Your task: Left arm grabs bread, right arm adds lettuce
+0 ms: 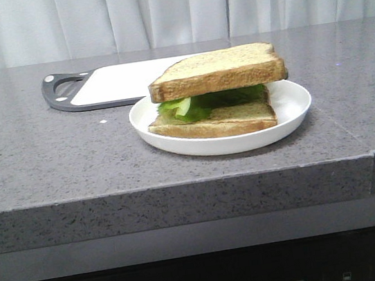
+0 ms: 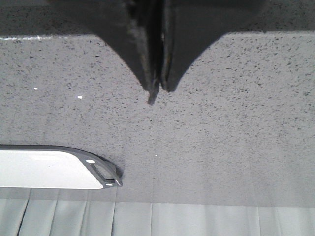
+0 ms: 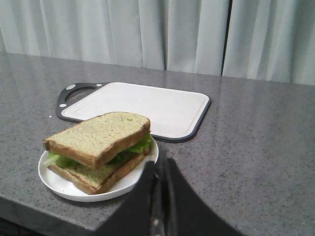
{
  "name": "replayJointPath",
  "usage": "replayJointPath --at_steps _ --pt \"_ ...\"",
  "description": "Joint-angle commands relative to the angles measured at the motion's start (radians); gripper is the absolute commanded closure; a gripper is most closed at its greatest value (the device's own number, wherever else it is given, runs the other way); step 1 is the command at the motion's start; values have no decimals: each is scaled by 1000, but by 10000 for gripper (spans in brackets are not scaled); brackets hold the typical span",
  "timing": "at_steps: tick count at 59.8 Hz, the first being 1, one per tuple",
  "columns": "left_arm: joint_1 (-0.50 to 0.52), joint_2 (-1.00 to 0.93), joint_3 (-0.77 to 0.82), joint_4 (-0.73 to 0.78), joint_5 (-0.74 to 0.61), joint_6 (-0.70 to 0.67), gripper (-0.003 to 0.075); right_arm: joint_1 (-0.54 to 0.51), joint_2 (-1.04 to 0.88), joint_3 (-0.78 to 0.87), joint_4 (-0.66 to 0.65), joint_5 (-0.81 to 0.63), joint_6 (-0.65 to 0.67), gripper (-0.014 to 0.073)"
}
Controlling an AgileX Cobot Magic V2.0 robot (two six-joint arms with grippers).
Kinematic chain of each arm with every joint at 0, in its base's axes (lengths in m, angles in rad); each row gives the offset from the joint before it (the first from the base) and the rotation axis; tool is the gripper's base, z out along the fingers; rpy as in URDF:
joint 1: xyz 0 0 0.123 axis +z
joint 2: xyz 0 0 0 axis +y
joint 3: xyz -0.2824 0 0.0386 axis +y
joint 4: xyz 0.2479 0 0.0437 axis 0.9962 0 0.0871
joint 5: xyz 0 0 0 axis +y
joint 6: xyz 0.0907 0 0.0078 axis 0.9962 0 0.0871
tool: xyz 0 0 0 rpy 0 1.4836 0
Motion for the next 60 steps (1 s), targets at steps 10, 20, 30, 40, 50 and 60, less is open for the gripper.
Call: replayJointPath --at_steps 10,20,30,40,50,60 --pt "4 -19 5 -3 -87 -6 741 -50 9 63 -134 -172 180 655" --pt "4 -19 5 -3 -87 -6 741 -152 5 179 -167 -222 254 655" --pt "4 -19 5 -3 -87 -6 741 -177 -77 276 -206 -224 253 655" --pt "4 -19 5 -3 -87 -6 741 -185 -148 337 -206 -223 253 655" --pt "4 -19 5 -3 -87 -6 741 -187 -154 359 -205 -218 253 655" --pt "4 -19 5 -3 -87 -6 741 -187 -154 360 -205 -220 253 655"
